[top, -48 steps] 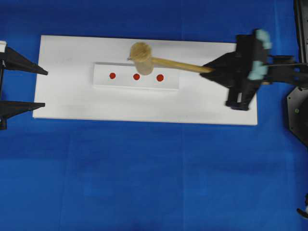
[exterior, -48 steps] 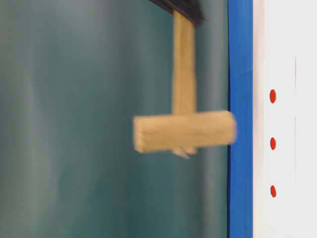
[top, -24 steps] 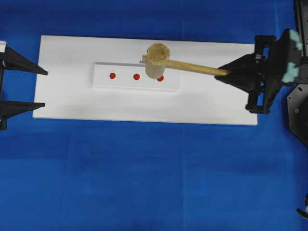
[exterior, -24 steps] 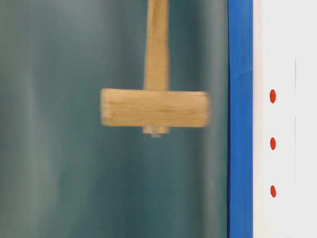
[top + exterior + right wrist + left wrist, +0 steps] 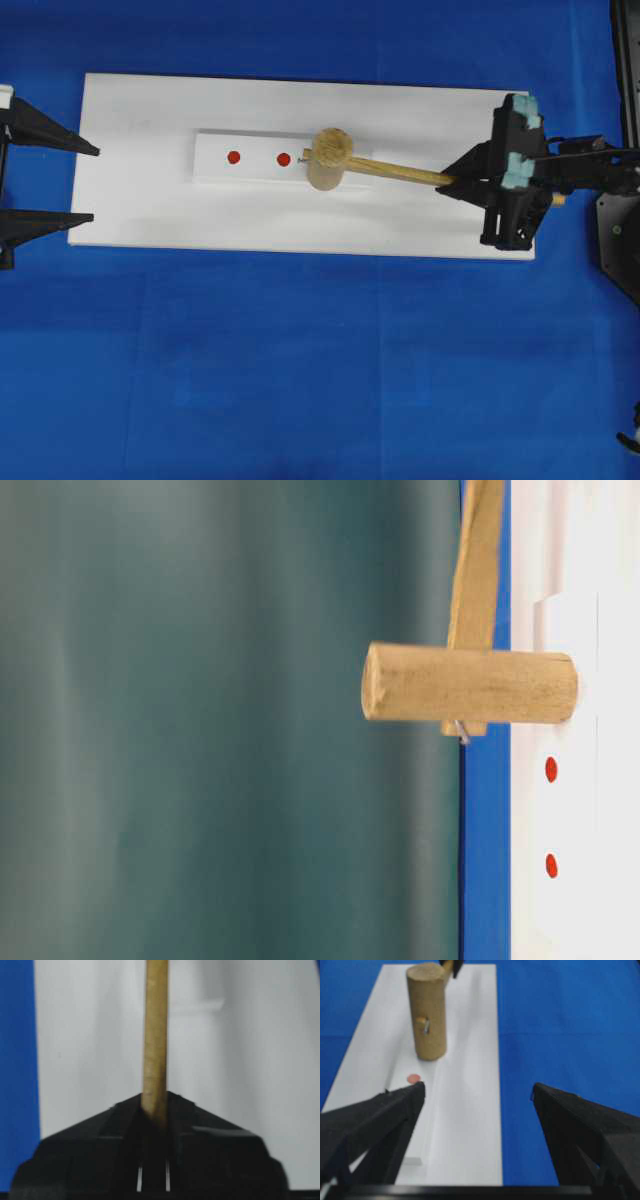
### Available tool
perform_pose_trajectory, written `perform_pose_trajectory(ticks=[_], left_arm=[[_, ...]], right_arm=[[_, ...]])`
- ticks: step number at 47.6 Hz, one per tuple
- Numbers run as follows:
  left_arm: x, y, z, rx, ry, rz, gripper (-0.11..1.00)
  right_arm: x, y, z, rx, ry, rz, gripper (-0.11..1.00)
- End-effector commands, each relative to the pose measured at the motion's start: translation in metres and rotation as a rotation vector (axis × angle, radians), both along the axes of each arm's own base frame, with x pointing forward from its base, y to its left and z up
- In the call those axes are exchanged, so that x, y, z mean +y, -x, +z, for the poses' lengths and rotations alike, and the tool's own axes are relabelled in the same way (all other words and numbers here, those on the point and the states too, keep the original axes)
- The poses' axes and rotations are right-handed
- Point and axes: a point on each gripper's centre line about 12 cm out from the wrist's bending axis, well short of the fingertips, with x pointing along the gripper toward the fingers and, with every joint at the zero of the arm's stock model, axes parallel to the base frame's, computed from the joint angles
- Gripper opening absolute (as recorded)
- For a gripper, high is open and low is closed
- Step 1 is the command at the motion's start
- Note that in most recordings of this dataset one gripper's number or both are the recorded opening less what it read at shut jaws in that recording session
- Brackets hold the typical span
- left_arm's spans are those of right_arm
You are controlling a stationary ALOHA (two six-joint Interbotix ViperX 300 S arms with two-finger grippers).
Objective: Hit the mark with a hammer.
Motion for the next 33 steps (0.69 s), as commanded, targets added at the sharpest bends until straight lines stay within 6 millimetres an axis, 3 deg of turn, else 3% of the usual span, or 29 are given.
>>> perform_pose_trajectory(ticks=[1, 15, 33], left_arm=[[0.0, -0.002, 0.003, -0.003, 0.003, 0.002, 0.91], [0.0, -0.002, 0.003, -0.003, 0.003, 0.002, 0.91], [0.0, -0.002, 0.003, -0.005, 0.001, 0.002, 0.91]], right_arm=[[-0.001, -0.005, 0.025, -0.093, 0.019, -0.006, 0.02], [0.0, -0.003, 0.083, -0.295, 0.053, 0.008, 0.02], [0.005, -0.031, 0.093, -0.285, 0.06, 0.052, 0.02]])
